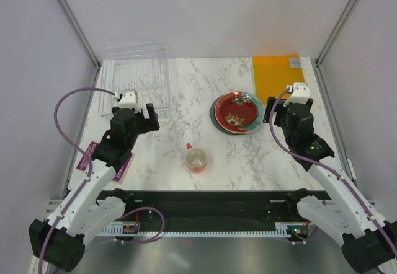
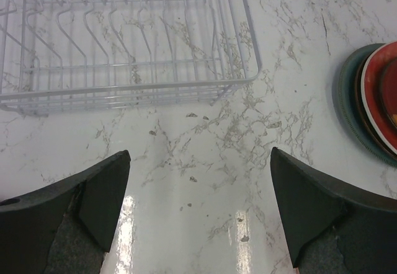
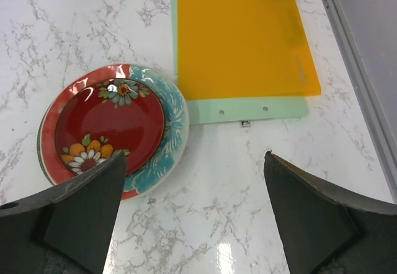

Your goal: Unload the plates from the dish rack

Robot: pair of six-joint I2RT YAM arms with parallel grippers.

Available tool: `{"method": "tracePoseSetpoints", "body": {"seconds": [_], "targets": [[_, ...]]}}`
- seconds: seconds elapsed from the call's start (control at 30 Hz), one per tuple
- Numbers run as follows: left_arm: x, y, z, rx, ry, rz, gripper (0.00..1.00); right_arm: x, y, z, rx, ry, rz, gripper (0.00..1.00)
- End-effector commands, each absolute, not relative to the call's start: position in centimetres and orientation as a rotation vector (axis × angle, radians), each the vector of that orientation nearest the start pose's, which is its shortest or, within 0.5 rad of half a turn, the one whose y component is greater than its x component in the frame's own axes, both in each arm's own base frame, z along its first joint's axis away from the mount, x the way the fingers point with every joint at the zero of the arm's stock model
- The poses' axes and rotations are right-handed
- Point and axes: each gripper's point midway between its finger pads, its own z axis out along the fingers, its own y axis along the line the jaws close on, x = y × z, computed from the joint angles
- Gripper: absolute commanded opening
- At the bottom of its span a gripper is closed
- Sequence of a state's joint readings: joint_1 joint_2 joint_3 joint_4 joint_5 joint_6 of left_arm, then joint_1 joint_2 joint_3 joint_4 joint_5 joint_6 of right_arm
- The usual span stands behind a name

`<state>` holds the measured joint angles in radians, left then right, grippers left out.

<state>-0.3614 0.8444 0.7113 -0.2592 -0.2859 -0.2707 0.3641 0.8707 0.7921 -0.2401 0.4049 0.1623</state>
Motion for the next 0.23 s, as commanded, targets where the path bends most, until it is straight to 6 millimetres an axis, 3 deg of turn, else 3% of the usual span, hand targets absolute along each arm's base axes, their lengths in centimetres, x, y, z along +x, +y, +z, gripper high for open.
{"method": "tracePoseSetpoints", "body": {"seconds": [0.0,0.2], "targets": [[31.1,-6.4,24.2,-0.102,1.809,-0.098,1.0,30.6,3.5,26.2,0.143,1.783,-0.084,0.98],[31.6,-6.3,25.5,-0.085,1.717,-0.09,1.0,29.6,3.2,27.6,0.166,1.687,-0.038,0.98]]}}
